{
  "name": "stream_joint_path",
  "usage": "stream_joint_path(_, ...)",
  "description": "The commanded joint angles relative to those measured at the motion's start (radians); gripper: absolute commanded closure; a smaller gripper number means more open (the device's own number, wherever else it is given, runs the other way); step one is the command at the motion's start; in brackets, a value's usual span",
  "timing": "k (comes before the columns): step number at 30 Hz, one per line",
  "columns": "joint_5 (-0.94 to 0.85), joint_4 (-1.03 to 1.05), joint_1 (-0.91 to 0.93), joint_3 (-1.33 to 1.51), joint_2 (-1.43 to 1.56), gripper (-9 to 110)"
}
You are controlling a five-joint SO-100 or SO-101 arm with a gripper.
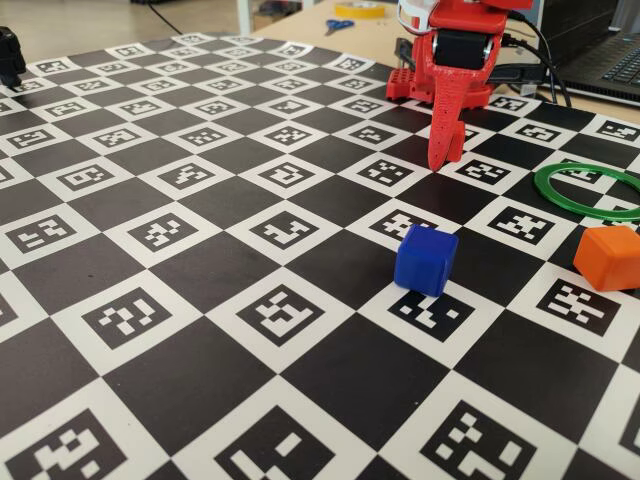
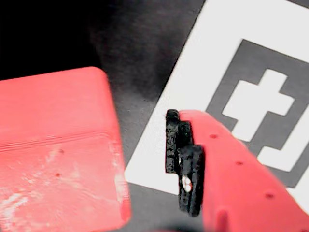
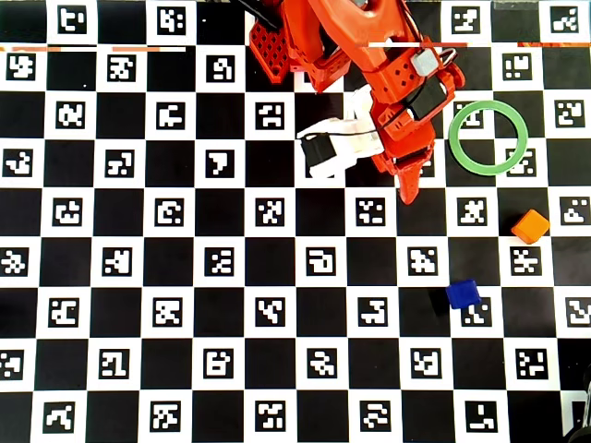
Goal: Grab the red cube then put it in the green circle then put the blue cube on top and finally the orange cube on top
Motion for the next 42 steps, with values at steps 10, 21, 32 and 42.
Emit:
stream_joint_path(10,0.005,-0.032,-0.009,-0.011,0.011,49)
stream_joint_path(21,-0.026,-0.049,-0.003,-0.012,0.011,66)
stream_joint_path(32,-0.057,-0.060,0.000,-0.012,0.011,84)
stream_joint_path(42,-0.095,-0.061,0.000,-0.015,0.032,91)
